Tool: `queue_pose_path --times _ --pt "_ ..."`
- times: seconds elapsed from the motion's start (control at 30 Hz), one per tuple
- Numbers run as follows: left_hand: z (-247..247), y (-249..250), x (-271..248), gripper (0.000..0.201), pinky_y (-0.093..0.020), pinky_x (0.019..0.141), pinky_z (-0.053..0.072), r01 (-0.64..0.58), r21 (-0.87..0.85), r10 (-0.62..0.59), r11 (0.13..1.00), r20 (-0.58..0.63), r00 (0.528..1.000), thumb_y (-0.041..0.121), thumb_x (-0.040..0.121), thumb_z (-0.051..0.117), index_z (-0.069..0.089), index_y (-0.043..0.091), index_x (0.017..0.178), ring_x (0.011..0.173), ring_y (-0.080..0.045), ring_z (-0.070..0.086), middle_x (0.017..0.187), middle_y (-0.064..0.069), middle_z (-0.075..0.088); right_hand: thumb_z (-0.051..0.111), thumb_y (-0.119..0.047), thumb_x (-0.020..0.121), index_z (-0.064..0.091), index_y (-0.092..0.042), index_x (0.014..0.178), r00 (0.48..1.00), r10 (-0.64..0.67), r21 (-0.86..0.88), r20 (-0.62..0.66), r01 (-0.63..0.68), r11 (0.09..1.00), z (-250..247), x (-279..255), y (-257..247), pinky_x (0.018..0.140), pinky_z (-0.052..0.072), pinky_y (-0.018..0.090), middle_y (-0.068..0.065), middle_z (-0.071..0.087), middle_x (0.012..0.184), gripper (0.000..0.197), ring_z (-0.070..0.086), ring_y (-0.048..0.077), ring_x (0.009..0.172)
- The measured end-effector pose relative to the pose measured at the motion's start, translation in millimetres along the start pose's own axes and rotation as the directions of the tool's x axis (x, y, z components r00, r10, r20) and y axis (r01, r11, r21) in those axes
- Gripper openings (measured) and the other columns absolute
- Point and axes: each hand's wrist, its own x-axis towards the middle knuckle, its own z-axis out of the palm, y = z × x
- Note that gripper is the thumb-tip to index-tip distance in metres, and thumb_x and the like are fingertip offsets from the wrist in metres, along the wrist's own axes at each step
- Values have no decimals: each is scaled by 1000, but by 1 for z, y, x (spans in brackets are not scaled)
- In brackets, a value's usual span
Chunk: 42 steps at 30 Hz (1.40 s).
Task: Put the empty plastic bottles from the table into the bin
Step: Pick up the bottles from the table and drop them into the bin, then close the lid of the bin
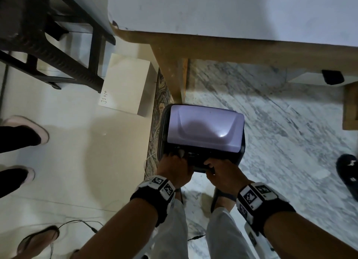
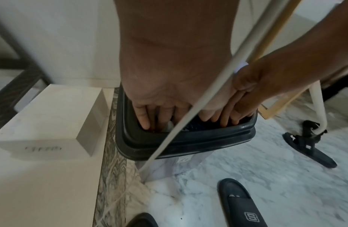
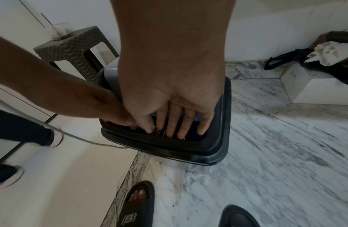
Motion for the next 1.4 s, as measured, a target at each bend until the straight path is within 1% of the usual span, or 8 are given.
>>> queue_pose_path --times 0.23,0.33,0.43,0.57,0.7,0.87,1.03,1.4 --pt "8 17 18 43 -48 99 40 75 87 -94 993 232 968 41 97 32 52 24 132 119 -32 56 130 -5 61 55 -27 93 47 -21 142 997 -19 -73 76 24 997 2 -7 -7 109 41 34 2 54 142 50 49 22 132" --pt "9 14 20 43 -48 99 43 92 12 -92 996 264 960 41 98 32 55 21 127 117 -34 59 125 -8 64 56 -19 89 61 -22 125 981 -67 -14 -183 66 998 0 -11 -6 94 53 36 2 68 122 36 64 23 111" --pt "4 5 11 40 -43 89 53 62 -88 -42 994 212 976 39 96 33 61 13 110 102 -35 66 107 -12 71 58 -14 83 66 -19 103 889 -117 -31 -442 115 993 -9 -22 -3 70 56 37 3 71 93 22 67 27 84" --pt "-20 -12 -17 30 -38 76 58 89 -268 -104 959 -43 994 32 88 42 62 18 106 89 -29 70 99 -6 70 67 -20 77 53 -16 123 786 -107 -171 -609 2 985 -22 -39 -4 74 49 42 12 56 117 48 53 34 101" --pt "-35 -26 -42 31 -36 75 55 -17 -293 -83 956 -324 942 20 88 51 60 21 118 98 -25 65 112 -3 67 62 -26 84 33 -31 146 894 -110 -231 -435 7 973 -29 -31 9 103 43 56 10 29 156 68 32 41 137" --pt "-34 -30 -38 48 -37 97 51 -51 -253 -83 966 -493 866 12 88 55 50 17 135 124 -24 51 139 -6 52 49 -30 95 39 -30 146 932 -60 -195 -357 -11 981 -43 -14 17 108 39 52 6 33 157 51 33 41 137" --pt "-24 -30 -24 52 -43 103 48 -67 -202 -41 977 -489 871 14 95 53 43 18 146 139 -34 41 153 -5 42 50 -31 95 38 -34 146 932 -53 -194 -358 -18 981 -43 -15 18 109 39 51 3 33 158 52 30 40 139" --pt "-36 -28 -17 40 -43 96 51 -77 -312 -91 947 -488 868 5 92 58 58 12 131 123 -33 52 137 -9 57 48 -24 98 42 -36 145 936 -66 -13 -345 66 998 -43 -12 22 113 38 45 1 24 162 48 38 33 141"
